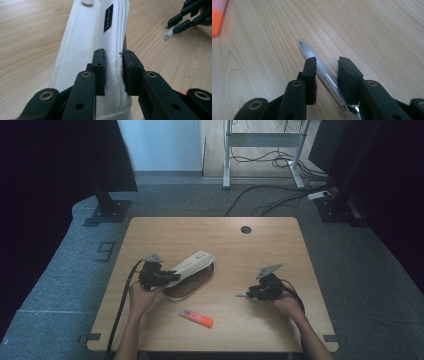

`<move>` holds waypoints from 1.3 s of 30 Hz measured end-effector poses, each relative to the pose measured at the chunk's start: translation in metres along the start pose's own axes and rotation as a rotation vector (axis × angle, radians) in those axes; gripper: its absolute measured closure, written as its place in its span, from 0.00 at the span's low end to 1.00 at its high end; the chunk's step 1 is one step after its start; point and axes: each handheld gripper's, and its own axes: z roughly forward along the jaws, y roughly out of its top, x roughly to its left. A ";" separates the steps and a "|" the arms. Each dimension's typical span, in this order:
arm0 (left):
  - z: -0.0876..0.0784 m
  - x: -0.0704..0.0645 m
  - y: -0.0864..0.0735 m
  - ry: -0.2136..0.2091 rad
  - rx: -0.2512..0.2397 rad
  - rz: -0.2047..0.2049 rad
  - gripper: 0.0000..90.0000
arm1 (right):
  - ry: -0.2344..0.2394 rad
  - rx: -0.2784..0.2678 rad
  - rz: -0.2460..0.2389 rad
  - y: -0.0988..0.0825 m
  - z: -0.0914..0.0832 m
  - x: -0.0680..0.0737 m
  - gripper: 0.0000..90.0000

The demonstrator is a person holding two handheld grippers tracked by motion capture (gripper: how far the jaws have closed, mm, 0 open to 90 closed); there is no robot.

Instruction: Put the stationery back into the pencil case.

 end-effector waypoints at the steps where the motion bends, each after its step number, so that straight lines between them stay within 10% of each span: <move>1: 0.000 0.000 0.000 0.000 0.000 0.000 0.82 | 0.015 0.003 -0.006 0.000 0.000 0.001 0.81; 22: 0.000 -0.001 0.000 0.003 -0.002 -0.002 0.83 | -0.087 0.027 -0.041 0.004 0.003 0.023 0.87; 39: -0.002 -0.002 0.001 0.007 -0.008 -0.004 0.84 | -0.072 -0.022 -0.026 0.028 -0.004 0.022 0.87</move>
